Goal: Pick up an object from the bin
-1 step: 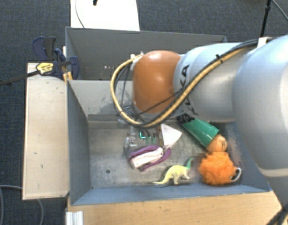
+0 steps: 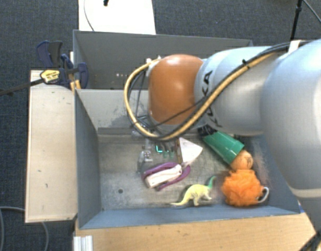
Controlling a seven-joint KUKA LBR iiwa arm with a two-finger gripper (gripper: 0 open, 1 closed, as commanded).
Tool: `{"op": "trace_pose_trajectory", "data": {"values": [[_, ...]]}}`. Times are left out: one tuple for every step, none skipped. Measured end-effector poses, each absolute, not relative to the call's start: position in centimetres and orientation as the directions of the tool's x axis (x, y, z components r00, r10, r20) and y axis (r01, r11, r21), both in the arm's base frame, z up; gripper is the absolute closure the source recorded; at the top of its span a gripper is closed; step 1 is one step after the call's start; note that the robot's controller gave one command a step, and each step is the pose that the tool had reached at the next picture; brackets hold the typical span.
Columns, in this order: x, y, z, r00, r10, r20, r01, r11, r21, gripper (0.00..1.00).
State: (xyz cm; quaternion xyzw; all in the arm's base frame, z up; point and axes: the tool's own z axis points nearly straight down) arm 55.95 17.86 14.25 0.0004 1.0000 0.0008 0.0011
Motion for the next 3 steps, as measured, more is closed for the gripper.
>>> {"op": "trace_pose_trajectory", "data": {"values": [[51.9, 16.0, 10.0, -1.000, 0.005, -0.009, 0.005, 1.000, 0.004, 0.00], [49.3, 15.3, 7.1, -0.997, -0.081, -0.003, -0.081, 0.997, 0.000, 0.00], [49.0, 11.2, 7.8, -0.974, -0.226, -0.002, -0.226, 0.974, 0.002, 0.00]]}}
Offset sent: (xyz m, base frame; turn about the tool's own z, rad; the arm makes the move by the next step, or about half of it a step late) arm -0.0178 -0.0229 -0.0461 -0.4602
